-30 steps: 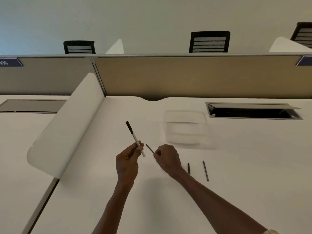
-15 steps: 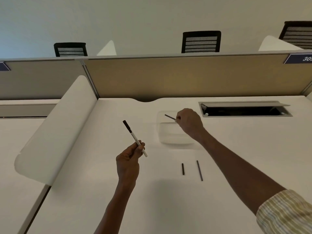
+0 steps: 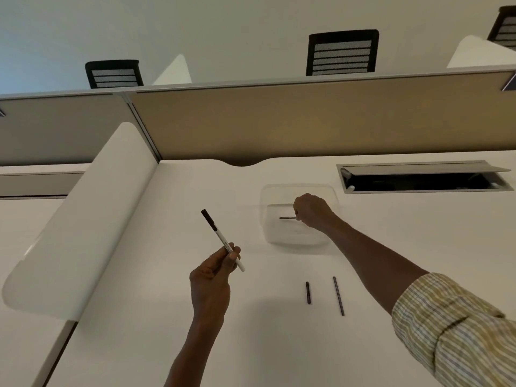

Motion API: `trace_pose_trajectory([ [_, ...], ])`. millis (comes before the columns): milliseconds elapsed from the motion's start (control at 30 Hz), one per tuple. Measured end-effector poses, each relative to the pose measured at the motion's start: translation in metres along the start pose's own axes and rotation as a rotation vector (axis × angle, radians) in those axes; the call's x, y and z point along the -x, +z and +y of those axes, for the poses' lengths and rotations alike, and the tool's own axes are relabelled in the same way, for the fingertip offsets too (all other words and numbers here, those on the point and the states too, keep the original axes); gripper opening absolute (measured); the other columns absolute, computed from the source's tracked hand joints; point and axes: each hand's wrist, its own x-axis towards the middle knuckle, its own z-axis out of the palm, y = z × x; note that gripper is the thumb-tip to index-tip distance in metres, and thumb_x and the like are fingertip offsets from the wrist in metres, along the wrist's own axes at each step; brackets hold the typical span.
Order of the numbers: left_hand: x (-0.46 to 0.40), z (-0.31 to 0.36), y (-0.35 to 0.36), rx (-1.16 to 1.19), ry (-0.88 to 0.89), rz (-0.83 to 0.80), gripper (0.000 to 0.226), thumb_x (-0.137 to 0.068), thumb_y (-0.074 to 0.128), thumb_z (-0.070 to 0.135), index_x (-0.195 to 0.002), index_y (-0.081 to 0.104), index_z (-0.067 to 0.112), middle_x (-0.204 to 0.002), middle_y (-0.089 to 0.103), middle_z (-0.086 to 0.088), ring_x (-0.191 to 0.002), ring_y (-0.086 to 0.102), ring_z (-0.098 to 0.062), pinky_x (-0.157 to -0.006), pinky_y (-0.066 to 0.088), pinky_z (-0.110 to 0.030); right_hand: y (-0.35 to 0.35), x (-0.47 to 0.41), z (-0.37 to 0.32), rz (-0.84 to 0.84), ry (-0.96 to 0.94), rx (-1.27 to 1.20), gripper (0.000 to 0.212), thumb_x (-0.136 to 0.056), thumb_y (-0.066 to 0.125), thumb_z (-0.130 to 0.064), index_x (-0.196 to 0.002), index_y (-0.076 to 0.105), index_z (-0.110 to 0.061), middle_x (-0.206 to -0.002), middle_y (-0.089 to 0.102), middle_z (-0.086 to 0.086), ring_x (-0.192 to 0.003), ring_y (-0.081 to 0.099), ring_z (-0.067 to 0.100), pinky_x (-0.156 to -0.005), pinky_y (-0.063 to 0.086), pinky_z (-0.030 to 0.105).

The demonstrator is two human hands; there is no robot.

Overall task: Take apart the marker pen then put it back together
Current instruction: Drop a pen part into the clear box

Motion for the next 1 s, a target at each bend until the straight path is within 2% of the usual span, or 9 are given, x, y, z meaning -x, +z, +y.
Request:
trace_pose_trajectory([
  [100, -0.002, -0.001, 0.003, -0.007, -0.001, -0.006, 0.017, -0.088, 0.07, 0.008, -0.104, 0.077, 0.008, -0.101, 0.079, -0.002, -0.103, 0.072, -0.016, -0.089, 0.058, -0.031, 0.005, -0.003, 0.003, -0.017, -0.005, 0.027, 0.011, -0.087, 0.063, -0.009, -0.097, 0.066, -0.005, -0.106, 0.064, 0.015, -0.094, 0.064, 0.034, -0.081, 0.053, 0.038],
  [200, -0.002, -0.002, 0.006, -0.019, 0.004, -0.018, 0.017, -0.089, 0.07, 0.008, -0.104, 0.077, 0.008, -0.102, 0.079, -0.001, -0.104, 0.072, -0.017, -0.09, 0.057, -0.035, 0.005, -0.004, 0.004, -0.001, -0.004, 0.007, 0.012, -0.087, 0.06, -0.005, -0.097, 0.067, -0.005, -0.104, 0.065, 0.014, -0.092, 0.064, 0.033, -0.079, 0.054, 0.037],
  [333, 0.0, -0.001, 0.008, -0.007, 0.001, -0.03, 0.018, -0.089, 0.07, 0.009, -0.105, 0.076, 0.008, -0.102, 0.079, -0.002, -0.104, 0.072, -0.017, -0.09, 0.056, -0.034, -0.003, -0.001, 0.008, 0.054, 0.045, -0.188, 0.018, -0.088, 0.057, -0.004, -0.1, 0.07, -0.008, -0.105, 0.068, 0.01, -0.09, 0.066, 0.03, -0.077, 0.055, 0.036],
  [433, 0.005, 0.001, 0.009, 0.013, 0.001, -0.038, 0.016, -0.088, 0.071, 0.01, -0.103, 0.078, 0.01, -0.102, 0.079, -0.001, -0.103, 0.072, -0.017, -0.089, 0.057, -0.033, -0.017, 0.01, 0.008, 0.183, 0.084, -0.378, 0.016, -0.089, 0.059, -0.009, -0.096, 0.073, -0.009, -0.1, 0.07, 0.007, -0.084, 0.067, 0.026, -0.075, 0.055, 0.035],
  [533, 0.014, 0.002, 0.009, 0.046, 0.001, -0.054, 0.015, -0.087, 0.071, 0.01, -0.101, 0.078, 0.009, -0.102, 0.078, -0.003, -0.102, 0.072, -0.019, -0.083, 0.059, -0.025, -0.025, 0.034, 0.006, 0.359, 0.062, -0.474, 0.016, -0.088, 0.058, -0.012, -0.088, 0.074, -0.012, -0.091, 0.07, 0.004, -0.084, 0.064, 0.022, -0.076, 0.053, 0.037],
  [633, 0.022, 0.005, 0.009, 0.079, -0.007, -0.08, 0.015, -0.087, 0.071, 0.01, -0.1, 0.078, 0.008, -0.103, 0.078, -0.003, -0.102, 0.072, -0.018, -0.084, 0.059, -0.025, -0.025, 0.066, 0.005, 0.436, 0.054, -0.541, 0.016, -0.087, 0.059, -0.012, -0.082, 0.074, -0.013, -0.083, 0.071, 0.002, -0.08, 0.063, 0.019, -0.071, 0.051, 0.032],
  [800, 0.038, 0.012, 0.007, 0.132, 0.004, -0.103, 0.015, -0.087, 0.072, 0.013, -0.099, 0.079, 0.011, -0.104, 0.078, -0.006, -0.103, 0.072, -0.019, -0.081, 0.057, -0.023, -0.016, 0.114, -0.002, 0.458, 0.11, -0.583, 0.016, -0.089, 0.058, -0.011, -0.078, 0.068, -0.007, -0.079, 0.072, 0.005, -0.074, 0.064, 0.024, -0.07, 0.053, 0.037],
  [933, 0.048, 0.015, 0.005, 0.188, -0.005, -0.105, 0.014, -0.087, 0.071, 0.012, -0.099, 0.079, 0.013, -0.103, 0.077, -0.011, -0.103, 0.072, -0.021, -0.085, 0.059, -0.029, 0.0, 0.148, -0.008, 0.408, 0.239, -0.609, 0.024, -0.096, 0.049, -0.02, -0.079, 0.06, -0.006, -0.08, 0.07, 0.009, -0.075, 0.063, 0.029, -0.07, 0.052, 0.04],
  [1000, 0.054, 0.016, 0.005, 0.206, -0.009, -0.109, 0.016, -0.086, 0.072, 0.013, -0.1, 0.079, 0.012, -0.103, 0.077, -0.011, -0.102, 0.072, -0.021, -0.088, 0.059, -0.032, 0.009, 0.163, -0.009, 0.394, 0.266, -0.561, 0.032, -0.097, 0.048, -0.023, -0.071, 0.053, -0.004, -0.072, 0.066, 0.013, -0.071, 0.059, 0.033, -0.066, 0.05, 0.04],
])
